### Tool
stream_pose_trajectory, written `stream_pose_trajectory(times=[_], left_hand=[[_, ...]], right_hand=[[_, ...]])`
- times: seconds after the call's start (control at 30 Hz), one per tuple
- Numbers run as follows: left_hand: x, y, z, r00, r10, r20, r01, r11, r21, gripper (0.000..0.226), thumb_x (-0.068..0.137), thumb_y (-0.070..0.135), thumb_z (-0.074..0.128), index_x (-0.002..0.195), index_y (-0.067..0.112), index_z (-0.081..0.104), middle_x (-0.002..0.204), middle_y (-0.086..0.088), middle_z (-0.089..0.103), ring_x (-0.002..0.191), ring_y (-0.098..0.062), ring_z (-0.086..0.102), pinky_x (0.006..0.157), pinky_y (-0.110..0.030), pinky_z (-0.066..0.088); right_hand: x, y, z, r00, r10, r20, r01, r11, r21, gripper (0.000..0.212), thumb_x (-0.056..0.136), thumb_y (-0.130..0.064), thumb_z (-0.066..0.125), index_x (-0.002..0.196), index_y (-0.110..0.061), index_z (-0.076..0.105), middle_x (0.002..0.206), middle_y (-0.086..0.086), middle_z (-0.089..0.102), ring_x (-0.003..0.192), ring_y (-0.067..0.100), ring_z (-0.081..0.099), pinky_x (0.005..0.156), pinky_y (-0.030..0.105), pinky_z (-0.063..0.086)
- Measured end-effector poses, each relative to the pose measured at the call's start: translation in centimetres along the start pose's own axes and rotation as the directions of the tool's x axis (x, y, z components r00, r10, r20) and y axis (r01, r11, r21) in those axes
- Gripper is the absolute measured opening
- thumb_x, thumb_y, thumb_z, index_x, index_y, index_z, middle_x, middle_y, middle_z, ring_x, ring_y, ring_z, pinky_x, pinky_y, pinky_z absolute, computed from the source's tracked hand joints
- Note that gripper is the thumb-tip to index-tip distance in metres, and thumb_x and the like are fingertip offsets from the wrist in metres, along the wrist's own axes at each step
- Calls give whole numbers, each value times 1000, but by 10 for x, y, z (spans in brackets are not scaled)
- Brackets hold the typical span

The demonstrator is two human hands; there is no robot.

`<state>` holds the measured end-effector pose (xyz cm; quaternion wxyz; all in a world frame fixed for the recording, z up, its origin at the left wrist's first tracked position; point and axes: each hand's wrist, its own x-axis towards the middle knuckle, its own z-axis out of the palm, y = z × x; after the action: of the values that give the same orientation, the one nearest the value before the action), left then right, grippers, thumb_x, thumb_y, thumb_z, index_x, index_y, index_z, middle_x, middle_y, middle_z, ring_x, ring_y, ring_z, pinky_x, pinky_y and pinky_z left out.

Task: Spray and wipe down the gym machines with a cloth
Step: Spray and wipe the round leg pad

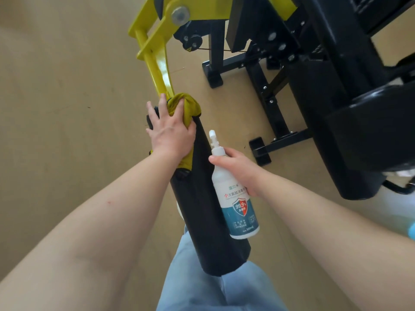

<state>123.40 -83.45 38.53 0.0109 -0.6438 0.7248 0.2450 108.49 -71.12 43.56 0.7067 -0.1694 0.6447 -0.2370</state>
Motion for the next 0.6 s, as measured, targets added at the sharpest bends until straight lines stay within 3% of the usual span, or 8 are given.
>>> stream_pose_trajectory(times=[0.1, 0.2, 0.3, 0.4, 0.47, 0.53, 0.6], left_hand=[[31, -2, -13, 999, -32, -24, 31, 999, -38, 45, 99, 53, 39, 135, 28, 51, 138, -9, 45, 132, -38, 38, 99, -58, 44], [51, -1, -25, 997, -77, -25, 75, 996, -52, 45, 99, 56, 34, 108, 19, 60, 112, -9, 55, 112, -37, 51, 96, -54, 47], [70, 0, -36, 986, -169, -5, 169, 982, -80, 46, 100, 57, 32, 96, 19, 57, 97, -7, 56, 100, -37, 58, 88, -45, 50], [81, -6, -39, 954, -298, 28, 295, 919, -263, 49, 97, 58, 35, 104, 19, 65, 103, -8, 64, 100, -36, 61, 90, -42, 52], [77, -15, -33, 939, -342, -36, 298, 861, -412, 48, 97, 55, 38, 110, 21, 68, 110, -8, 66, 106, -34, 62, 93, -41, 51], [63, -22, -24, 916, -396, -69, 300, 788, -538, 48, 99, 54, 41, 128, 21, 62, 129, -9, 60, 121, -33, 56, 101, -41, 45], [42, -26, -14, 890, -455, 5, 357, 691, -628, 59, 101, 57, 41, 150, 23, 46, 149, -11, 46, 136, -34, 46, 111, -44, 37]], right_hand=[[11, -6, 7, 1000, 10, 14, -10, 1000, -1, 44, 100, -35, 69, 141, -33, 53, 106, 7, 71, 83, 21, 74, 74, 36, 64], [18, -9, 12, 999, -16, 35, 19, 998, -60, 45, 101, -31, 68, 144, -34, 55, 108, 5, 72, 88, 21, 74, 76, 35, 62], [19, -13, 10, 1000, -16, 18, 18, 996, -89, 46, 100, -31, 69, 145, -32, 57, 102, 2, 74, 84, 17, 75, 74, 32, 60], [19, -14, 11, 1000, -27, -5, 25, 988, -150, 45, 99, -32, 70, 143, -31, 60, 101, -2, 74, 81, 12, 75, 71, 27, 58], [18, -13, 14, 999, -37, -30, 32, 985, -169, 41, 99, -32, 70, 140, -30, 62, 98, -3, 74, 78, 10, 74, 68, 26, 57], [19, -13, 17, 998, -33, -55, 26, 991, -131, 33, 99, -29, 71, 132, -25, 67, 93, -1, 72, 73, 12, 72, 65, 26, 57], [18, -13, 17, 998, -17, -66, 11, 995, -97, 22, 99, -28, 70, 120, -22, 69, 88, 3, 70, 70, 16, 71, 65, 30, 58]])
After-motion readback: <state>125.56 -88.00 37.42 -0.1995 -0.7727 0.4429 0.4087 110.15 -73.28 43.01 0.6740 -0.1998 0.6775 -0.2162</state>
